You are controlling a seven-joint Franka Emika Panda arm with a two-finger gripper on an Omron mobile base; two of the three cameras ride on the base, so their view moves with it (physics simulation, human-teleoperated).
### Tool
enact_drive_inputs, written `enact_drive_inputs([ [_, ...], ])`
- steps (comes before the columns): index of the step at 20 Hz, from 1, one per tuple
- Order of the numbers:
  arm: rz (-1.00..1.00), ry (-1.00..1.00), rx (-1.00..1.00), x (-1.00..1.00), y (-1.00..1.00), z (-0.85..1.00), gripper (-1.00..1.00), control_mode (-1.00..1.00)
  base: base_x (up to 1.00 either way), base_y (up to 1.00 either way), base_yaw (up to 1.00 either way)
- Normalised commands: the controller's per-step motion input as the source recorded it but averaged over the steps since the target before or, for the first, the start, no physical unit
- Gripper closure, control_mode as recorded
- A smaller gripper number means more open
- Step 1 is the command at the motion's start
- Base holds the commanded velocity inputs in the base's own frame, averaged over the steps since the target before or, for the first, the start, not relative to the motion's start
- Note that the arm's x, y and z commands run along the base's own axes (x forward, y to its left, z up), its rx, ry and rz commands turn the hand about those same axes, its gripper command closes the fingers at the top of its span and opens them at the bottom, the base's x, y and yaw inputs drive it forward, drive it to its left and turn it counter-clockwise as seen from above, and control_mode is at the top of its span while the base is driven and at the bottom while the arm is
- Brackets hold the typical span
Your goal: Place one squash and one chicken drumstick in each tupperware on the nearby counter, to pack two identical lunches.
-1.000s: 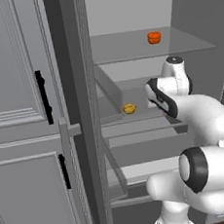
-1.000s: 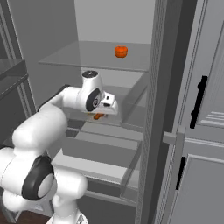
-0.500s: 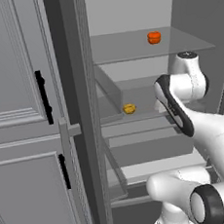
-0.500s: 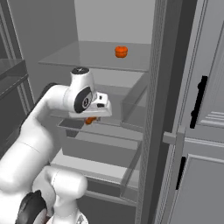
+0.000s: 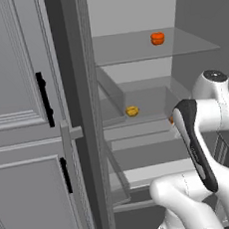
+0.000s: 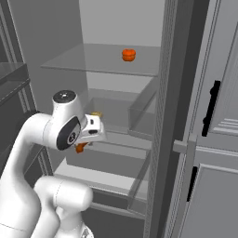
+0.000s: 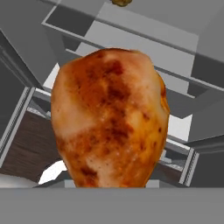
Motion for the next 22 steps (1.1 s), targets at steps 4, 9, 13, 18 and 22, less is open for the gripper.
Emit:
enact_drive_inputs([
  [4,0.0,0.0,0.0,-0.45,0.0,0.0,1.0,-1.0,0.0,0.0,0.0],
  [9,0.0,0.0,0.0,0.0,0.0,0.0,1.0,1.0,-0.09,0.0,0.0],
  [13,0.0,0.0,0.0,0.0,0.0,0.0,1.0,1.0,-0.99,0.0,0.0],
  [18,0.0,0.0,0.0,0.0,0.0,0.0,1.0,1.0,-1.0,0.0,0.0],
  [22,0.0,0.0,0.0,0.0,0.0,0.0,1.0,1.0,-1.0,0.06,0.07],
])
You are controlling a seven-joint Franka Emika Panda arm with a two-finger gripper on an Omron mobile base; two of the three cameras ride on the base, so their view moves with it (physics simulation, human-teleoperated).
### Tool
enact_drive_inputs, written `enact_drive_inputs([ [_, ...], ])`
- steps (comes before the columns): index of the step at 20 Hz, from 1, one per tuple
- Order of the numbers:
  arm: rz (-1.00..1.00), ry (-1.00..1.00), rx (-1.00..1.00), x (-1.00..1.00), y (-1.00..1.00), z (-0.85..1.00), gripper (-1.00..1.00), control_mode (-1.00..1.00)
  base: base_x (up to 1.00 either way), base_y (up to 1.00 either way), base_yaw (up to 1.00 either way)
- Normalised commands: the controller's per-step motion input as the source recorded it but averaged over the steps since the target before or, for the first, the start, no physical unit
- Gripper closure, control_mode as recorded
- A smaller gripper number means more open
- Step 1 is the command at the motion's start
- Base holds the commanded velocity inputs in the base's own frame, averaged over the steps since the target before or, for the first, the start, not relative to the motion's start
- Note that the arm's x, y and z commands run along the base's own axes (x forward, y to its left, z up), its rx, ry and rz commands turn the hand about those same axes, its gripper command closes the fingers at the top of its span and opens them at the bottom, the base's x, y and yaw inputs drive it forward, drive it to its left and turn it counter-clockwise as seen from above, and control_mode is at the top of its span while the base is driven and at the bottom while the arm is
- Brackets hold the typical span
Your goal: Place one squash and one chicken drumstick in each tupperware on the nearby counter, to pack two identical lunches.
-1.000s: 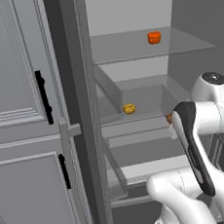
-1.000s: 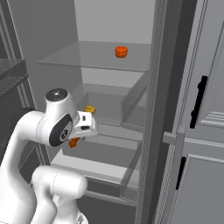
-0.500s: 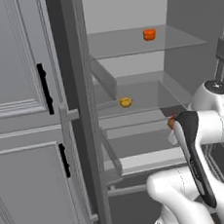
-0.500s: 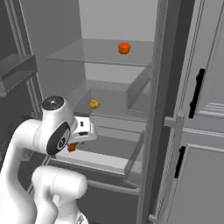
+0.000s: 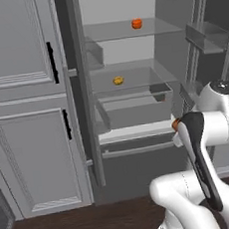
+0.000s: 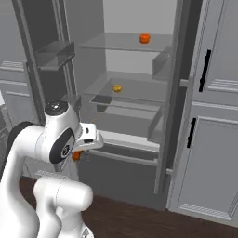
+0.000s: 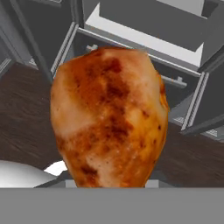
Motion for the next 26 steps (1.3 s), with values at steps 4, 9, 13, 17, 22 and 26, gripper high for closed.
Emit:
enact_drive_inputs([
  [4,0.0,0.0,0.0,0.0,0.0,0.0,1.0,1.0,-0.69,0.66,0.63],
  [9,0.0,0.0,0.0,0.0,0.0,0.0,1.0,1.0,-0.23,0.83,0.86],
  [13,0.0,0.0,0.0,0.0,0.0,0.0,1.0,1.0,-0.03,0.71,0.74],
  [17,0.0,0.0,0.0,0.0,0.0,0.0,1.0,1.0,0.65,0.16,0.31],
  [22,0.0,0.0,0.0,0.0,0.0,0.0,1.0,1.0,1.0,0.0,0.06],
  [26,0.0,0.0,0.0,0.0,0.0,0.0,1.0,1.0,0.99,0.0,0.18],
])
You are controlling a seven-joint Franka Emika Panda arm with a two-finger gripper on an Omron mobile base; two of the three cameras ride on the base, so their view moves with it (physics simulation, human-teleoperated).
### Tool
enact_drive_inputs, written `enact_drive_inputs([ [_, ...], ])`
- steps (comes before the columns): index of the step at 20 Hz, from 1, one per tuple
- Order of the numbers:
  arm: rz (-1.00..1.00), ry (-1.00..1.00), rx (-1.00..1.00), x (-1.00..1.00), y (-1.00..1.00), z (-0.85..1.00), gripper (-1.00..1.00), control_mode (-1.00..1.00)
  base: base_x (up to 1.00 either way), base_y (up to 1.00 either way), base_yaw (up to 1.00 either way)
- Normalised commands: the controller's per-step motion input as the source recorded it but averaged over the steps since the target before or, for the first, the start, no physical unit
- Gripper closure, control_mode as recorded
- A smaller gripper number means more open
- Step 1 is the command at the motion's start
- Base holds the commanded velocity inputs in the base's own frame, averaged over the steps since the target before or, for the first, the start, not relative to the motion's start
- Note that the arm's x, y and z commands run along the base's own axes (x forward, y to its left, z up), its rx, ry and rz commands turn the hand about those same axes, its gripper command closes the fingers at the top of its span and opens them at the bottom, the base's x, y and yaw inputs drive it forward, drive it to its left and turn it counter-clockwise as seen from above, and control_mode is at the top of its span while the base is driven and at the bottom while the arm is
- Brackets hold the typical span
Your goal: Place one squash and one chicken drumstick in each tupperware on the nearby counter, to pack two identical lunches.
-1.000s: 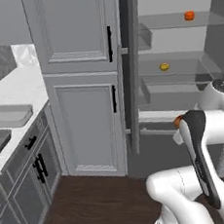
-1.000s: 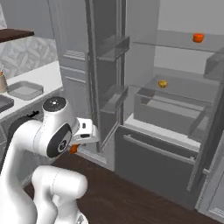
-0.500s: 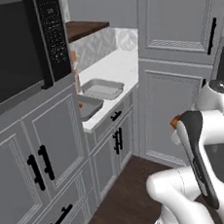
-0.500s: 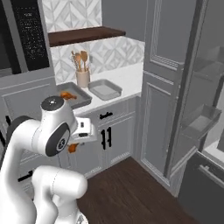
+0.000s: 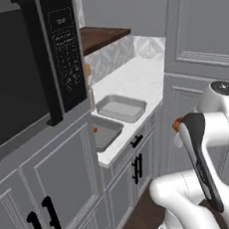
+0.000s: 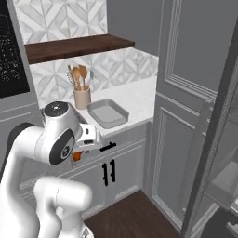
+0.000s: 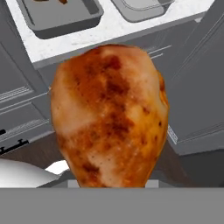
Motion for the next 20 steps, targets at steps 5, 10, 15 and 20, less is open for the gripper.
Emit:
enact_drive_inputs([
  [5,0.0,0.0,0.0,0.0,0.0,0.0,1.0,1.0,0.89,-0.04,0.25],
  [10,0.0,0.0,0.0,0.0,0.0,0.0,1.0,1.0,0.66,0.0,0.17],
  [15,0.0,0.0,0.0,0.0,0.0,0.0,1.0,1.0,0.0,0.0,0.0],
  [20,0.05,0.12,-0.01,0.62,0.01,0.04,1.0,-1.0,0.0,0.0,0.0],
])
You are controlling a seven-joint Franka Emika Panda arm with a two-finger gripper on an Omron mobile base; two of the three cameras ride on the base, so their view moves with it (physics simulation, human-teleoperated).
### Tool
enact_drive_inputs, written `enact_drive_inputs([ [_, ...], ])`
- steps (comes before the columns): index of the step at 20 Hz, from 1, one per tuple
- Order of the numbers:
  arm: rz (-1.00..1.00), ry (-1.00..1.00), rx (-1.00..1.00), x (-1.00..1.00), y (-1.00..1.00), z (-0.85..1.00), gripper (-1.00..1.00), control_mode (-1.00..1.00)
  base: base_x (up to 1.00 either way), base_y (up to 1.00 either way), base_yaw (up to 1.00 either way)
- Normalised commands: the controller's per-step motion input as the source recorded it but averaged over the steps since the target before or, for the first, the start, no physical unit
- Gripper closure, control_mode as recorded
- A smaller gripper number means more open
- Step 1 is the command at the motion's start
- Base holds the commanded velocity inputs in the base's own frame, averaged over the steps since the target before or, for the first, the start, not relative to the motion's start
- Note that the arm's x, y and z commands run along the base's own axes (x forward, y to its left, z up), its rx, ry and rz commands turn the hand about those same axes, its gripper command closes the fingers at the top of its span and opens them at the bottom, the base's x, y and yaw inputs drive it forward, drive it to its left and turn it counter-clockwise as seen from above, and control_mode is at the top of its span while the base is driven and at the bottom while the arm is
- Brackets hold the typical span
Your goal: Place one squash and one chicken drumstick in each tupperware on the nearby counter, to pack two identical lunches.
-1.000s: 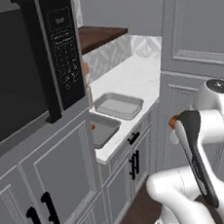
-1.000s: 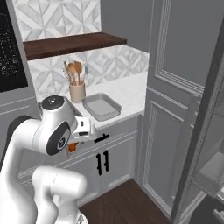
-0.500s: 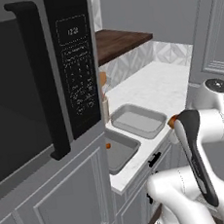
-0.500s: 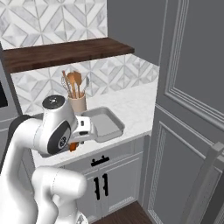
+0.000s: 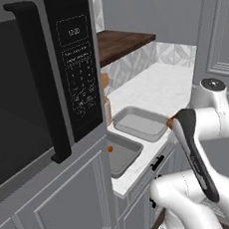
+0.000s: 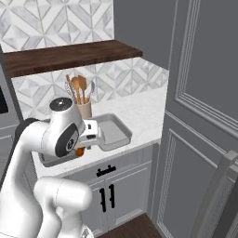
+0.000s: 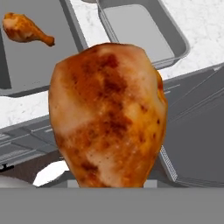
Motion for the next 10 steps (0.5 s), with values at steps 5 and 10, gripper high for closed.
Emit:
enact_drive_inputs([
  [5,0.14,0.02,0.0,1.0,0.1,-0.04,1.0,-1.0,0.0,0.0,0.0],
  [10,0.22,0.05,0.0,1.0,0.13,-0.33,1.0,-1.0,0.0,0.0,0.0],
])
